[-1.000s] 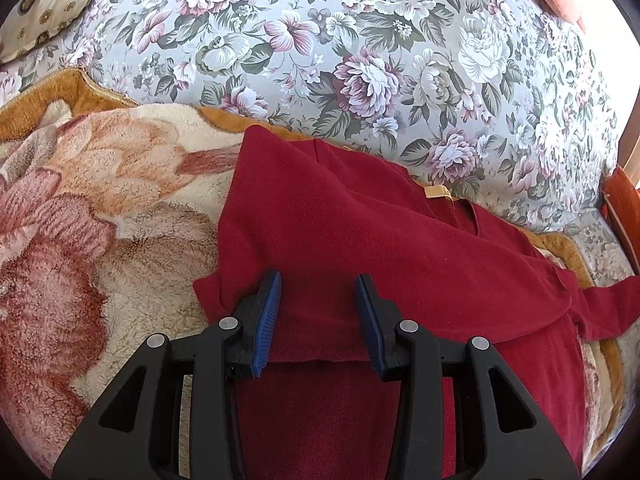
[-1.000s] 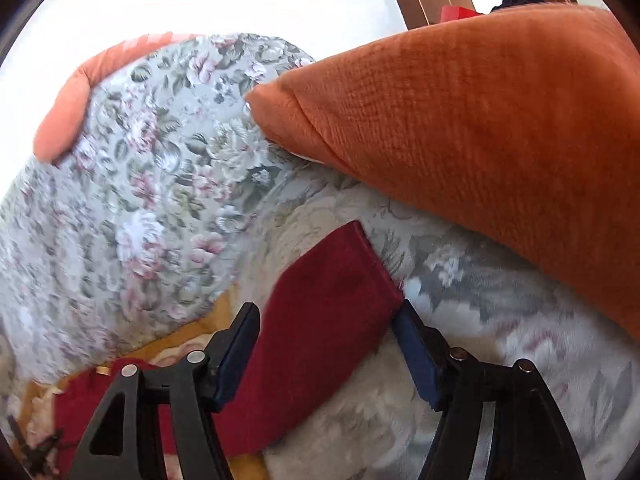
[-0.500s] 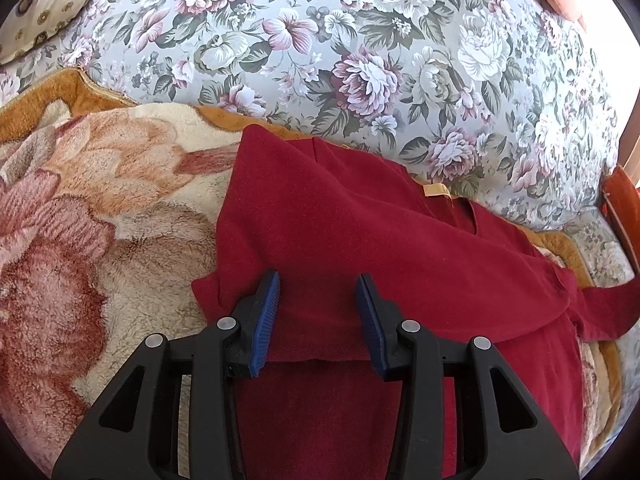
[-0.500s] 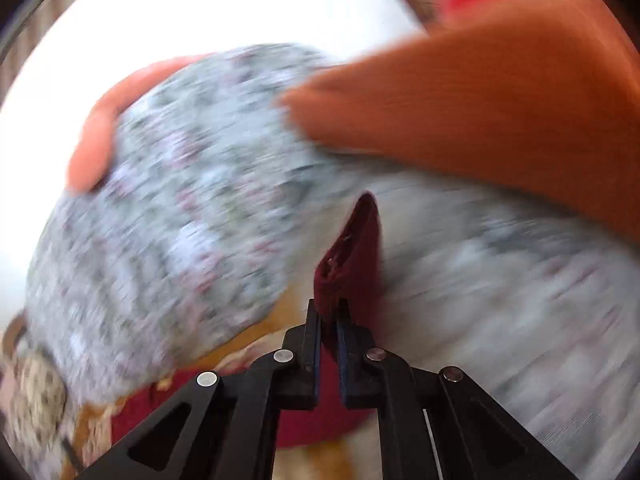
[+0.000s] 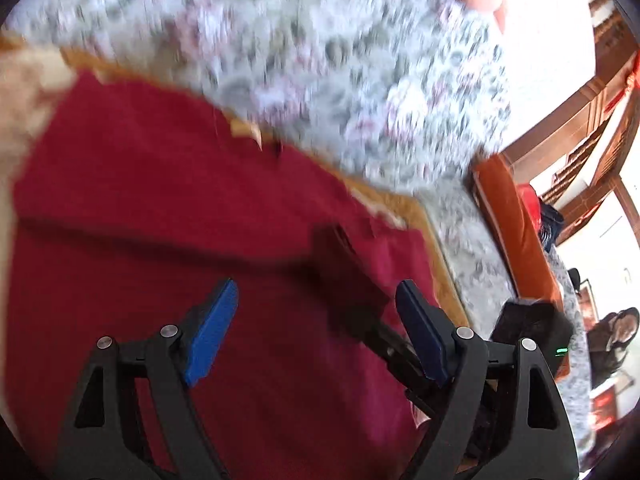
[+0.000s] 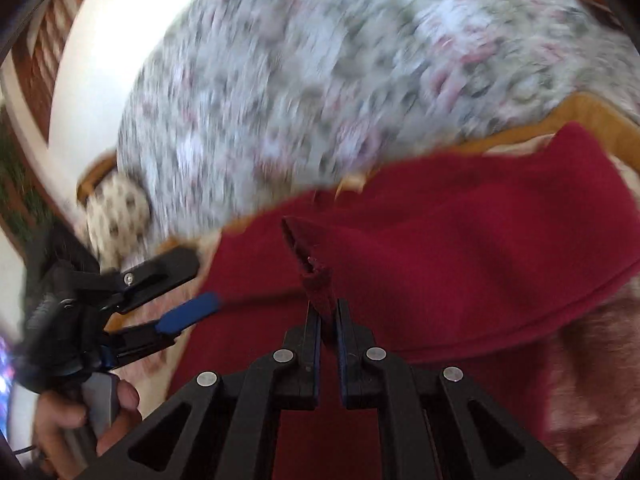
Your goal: Fold small clothes
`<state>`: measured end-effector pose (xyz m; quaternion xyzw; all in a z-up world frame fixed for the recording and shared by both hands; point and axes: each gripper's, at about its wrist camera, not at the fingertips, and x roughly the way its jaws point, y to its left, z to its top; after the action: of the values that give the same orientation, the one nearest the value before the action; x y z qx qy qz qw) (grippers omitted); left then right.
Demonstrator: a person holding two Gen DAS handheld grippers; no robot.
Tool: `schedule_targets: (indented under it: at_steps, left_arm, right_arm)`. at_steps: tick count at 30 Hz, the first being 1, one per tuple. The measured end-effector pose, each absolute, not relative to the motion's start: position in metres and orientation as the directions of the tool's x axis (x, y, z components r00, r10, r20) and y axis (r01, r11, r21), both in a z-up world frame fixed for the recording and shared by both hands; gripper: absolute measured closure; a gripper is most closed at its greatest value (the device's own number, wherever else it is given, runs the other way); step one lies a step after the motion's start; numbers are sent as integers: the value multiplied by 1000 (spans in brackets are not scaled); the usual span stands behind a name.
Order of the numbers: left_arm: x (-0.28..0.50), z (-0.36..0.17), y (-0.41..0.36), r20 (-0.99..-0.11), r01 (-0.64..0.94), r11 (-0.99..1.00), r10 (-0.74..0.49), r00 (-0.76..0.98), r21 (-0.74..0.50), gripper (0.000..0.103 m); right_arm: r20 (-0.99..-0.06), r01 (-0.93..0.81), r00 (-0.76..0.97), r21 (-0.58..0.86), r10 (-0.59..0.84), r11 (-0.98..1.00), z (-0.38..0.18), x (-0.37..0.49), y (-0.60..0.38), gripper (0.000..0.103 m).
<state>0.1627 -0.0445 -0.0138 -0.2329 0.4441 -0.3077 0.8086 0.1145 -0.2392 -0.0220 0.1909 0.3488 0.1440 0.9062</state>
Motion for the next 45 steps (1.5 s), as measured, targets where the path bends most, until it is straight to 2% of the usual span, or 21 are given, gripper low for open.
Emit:
schedule_targets:
  at_steps: [1, 3, 4, 7, 10, 12, 17, 19, 21, 22, 26, 30, 32, 35, 40, 45]
  left_arm:
    - [166, -20, -51, -597, 275, 710, -698, 397, -648, 22]
    - [171, -31, -67, -607, 264, 695, -715, 347, -668, 22]
    - [174, -34, -73, -608, 265, 688, -723, 328, -675, 22]
    - [176, -38, -96, -638, 310, 713, -702, 317, -629, 22]
    - [174, -37, -105, -660, 353, 740, -672, 337, -573, 22]
    - [174, -37, -103, -657, 342, 739, -673, 338, -581, 22]
    - [171, -40, -93, -650, 337, 740, -673, 353, -582, 24]
    - [171, -38, -93, -670, 333, 767, -642, 373, -549, 44]
    - [173, -36, -95, -717, 304, 817, -577, 392, -491, 96]
    - [175, -35, -97, -735, 295, 837, -547, 401, -461, 99]
    - [169, 7, -115, -705, 397, 838, -535, 465, -374, 99]
    - [179, 90, -136, -587, 518, 770, -628, 511, -373, 99]
    - [187, 130, -137, -535, 538, 770, -630, 562, -342, 99]
    - [204, 160, -118, -496, 510, 792, -608, 619, -335, 99]
    - [224, 146, -62, -525, 413, 837, -547, 653, -359, 99]
    - [242, 90, -6, -621, 266, 905, -422, 660, -333, 99]
  right_arm:
    - [-590, -139, 703, 432, 396, 891, -22, 116, -235, 94]
    - [-626, -138, 673, 419, 395, 898, -27, 118, -232, 82]
    - [-641, -122, 661, 421, 390, 899, -30, 118, -234, 80]
    - [-674, -58, 661, 390, 328, 919, -31, 110, -241, 67]
    - [-718, 1, 651, 327, 247, 945, -25, 95, -244, 65]
    - [-722, 14, 655, 309, 225, 951, -19, 81, -245, 65]
    - [-734, 7, 628, 338, 259, 941, -22, 56, -246, 63]
    - [-725, 19, 638, 351, 259, 936, -23, 52, -250, 63]
    - [-725, 26, 633, 370, 271, 929, -25, 53, -252, 63]
    - [-738, 36, 617, 374, 274, 927, -29, 55, -252, 63]
    - [-755, 58, 586, 400, 293, 915, -37, 61, -256, 63]
    - [-760, 46, 576, 399, 302, 916, -39, 62, -254, 63]
    - [-764, 42, 570, 395, 303, 918, -39, 64, -252, 63]
    - [-763, 42, 570, 399, 306, 916, -40, 65, -253, 63]
    - [-764, 40, 565, 403, 312, 914, -41, 63, -253, 63]
    - [-770, 33, 555, 399, 315, 917, -41, 67, -249, 63]
